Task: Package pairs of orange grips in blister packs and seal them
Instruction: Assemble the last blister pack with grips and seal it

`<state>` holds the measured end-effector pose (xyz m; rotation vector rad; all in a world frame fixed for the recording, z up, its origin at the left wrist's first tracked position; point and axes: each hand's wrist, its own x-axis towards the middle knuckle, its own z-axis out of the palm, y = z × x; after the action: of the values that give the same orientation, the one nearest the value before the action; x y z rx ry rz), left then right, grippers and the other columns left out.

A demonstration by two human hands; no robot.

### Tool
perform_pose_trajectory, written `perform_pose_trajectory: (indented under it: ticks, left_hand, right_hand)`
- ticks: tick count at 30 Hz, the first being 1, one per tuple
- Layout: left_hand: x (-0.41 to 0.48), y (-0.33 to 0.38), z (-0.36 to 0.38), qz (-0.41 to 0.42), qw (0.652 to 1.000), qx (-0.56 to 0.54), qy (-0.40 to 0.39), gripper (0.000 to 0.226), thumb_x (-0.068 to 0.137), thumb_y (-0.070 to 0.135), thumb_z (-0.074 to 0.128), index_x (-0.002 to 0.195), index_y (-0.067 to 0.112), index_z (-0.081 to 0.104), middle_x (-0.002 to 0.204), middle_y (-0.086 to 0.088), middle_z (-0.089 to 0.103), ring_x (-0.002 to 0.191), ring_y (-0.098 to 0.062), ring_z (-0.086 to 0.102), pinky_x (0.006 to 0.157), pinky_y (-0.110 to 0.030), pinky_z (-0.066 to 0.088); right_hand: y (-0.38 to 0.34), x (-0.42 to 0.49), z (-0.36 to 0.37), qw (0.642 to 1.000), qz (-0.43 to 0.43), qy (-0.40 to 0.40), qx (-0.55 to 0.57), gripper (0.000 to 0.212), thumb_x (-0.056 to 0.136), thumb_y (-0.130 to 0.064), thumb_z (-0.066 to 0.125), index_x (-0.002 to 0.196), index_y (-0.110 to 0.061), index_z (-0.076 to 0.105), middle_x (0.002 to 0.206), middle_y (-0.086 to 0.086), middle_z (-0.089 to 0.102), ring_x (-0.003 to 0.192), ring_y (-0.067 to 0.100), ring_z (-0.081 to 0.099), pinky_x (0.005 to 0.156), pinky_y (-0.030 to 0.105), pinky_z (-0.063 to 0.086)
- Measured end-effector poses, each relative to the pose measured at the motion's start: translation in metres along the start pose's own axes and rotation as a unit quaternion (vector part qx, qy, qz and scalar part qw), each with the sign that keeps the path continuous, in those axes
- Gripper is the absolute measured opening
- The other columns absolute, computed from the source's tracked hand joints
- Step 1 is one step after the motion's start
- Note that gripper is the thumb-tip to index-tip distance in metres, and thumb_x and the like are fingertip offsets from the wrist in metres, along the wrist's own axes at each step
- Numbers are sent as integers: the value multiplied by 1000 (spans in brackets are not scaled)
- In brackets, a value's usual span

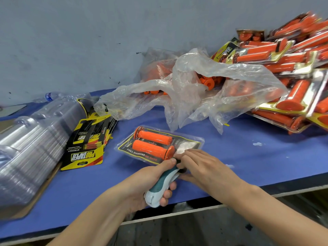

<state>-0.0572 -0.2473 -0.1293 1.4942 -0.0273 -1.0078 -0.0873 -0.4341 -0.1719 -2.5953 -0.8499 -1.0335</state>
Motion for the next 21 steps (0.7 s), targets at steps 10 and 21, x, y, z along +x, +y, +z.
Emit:
perform_pose_trajectory:
  ticks: [10, 21]
  left_hand:
    - [-21, 7, -38, -26, 987, 153, -29, 59, 80, 71, 62, 96, 14, 68, 75, -9, 63, 51, -18, 53, 45, -25, 46]
    - [-35, -10, -156, 64, 628, 619, 468, 63, 79, 61, 68, 124, 21, 48, 121, -9, 56, 106, -31, 55, 84, -41, 49]
  right_hand:
    - [17, -8, -4, 997, 9, -68, -35, 19, 89, -13, 70, 87, -19, 52, 96, -3, 63, 89, 19, 61, 89, 32, 49]
    - [32, -5, -26, 961, 184, -113, -170, 35, 62, -13, 83, 93, -14, 67, 91, 3, 65, 93, 30, 65, 89, 47, 52]
